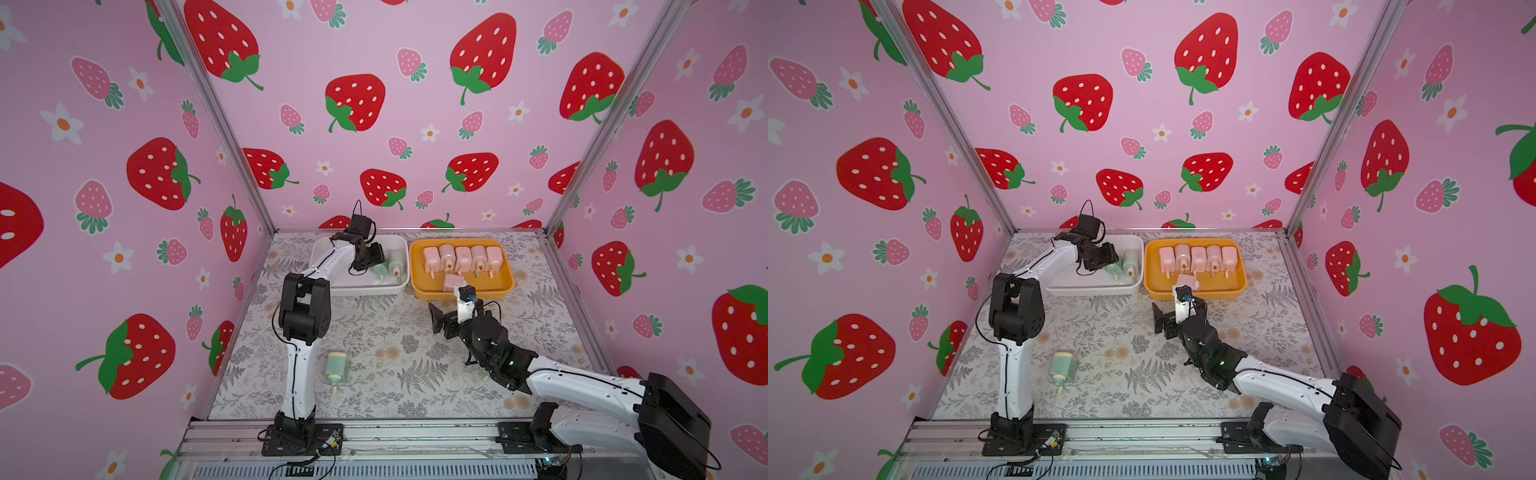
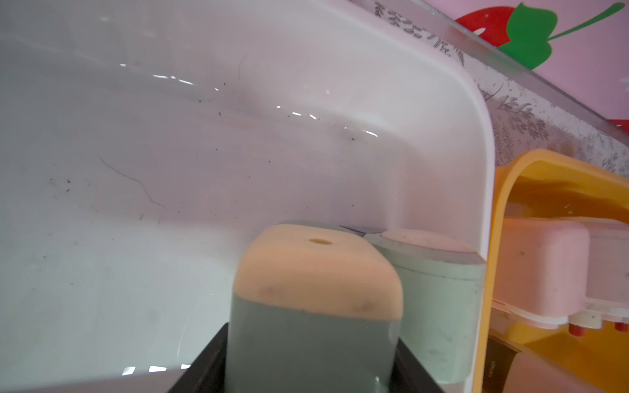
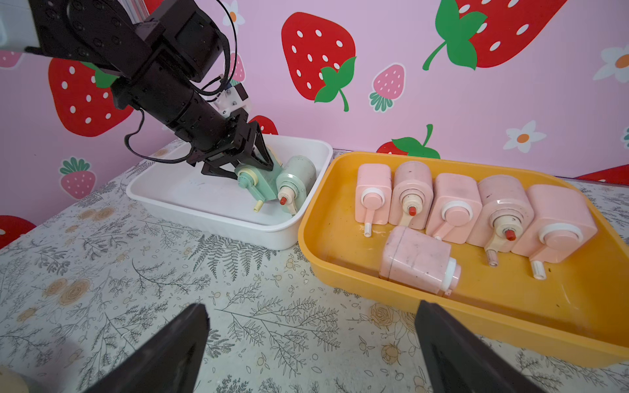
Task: Place the pencil sharpeners by color into the storage box
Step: Place the pencil sharpener in the storage box.
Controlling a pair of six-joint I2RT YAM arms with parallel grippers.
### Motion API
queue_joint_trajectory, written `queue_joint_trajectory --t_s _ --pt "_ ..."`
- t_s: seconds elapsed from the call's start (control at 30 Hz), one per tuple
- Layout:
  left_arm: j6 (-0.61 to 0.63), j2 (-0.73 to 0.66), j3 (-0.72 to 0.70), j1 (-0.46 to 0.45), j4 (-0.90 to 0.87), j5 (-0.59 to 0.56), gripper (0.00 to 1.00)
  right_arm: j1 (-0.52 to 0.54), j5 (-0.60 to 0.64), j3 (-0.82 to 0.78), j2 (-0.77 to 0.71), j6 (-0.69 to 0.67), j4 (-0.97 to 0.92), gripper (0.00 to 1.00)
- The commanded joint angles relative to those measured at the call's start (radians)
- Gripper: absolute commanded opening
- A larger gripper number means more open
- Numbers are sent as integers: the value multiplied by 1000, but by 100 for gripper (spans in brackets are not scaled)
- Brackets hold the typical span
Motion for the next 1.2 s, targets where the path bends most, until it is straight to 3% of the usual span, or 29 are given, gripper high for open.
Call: queue_joint_trajectory --t_s 0.0,0.17,0.7,1.17 --pt "-11 10 58 2 24 13 0 -1 29 -10 -37 11 -27 100" --pt "-22 39 78 1 21 26 0 0 46 -25 -66 21 -40 100" --pt "4 53 100 -21 -14 32 37 -1 51 -33 -79 19 -50 100" --pt "43 56 119 -39 -50 -5 50 -1 45 -27 -78 17 -54 100"
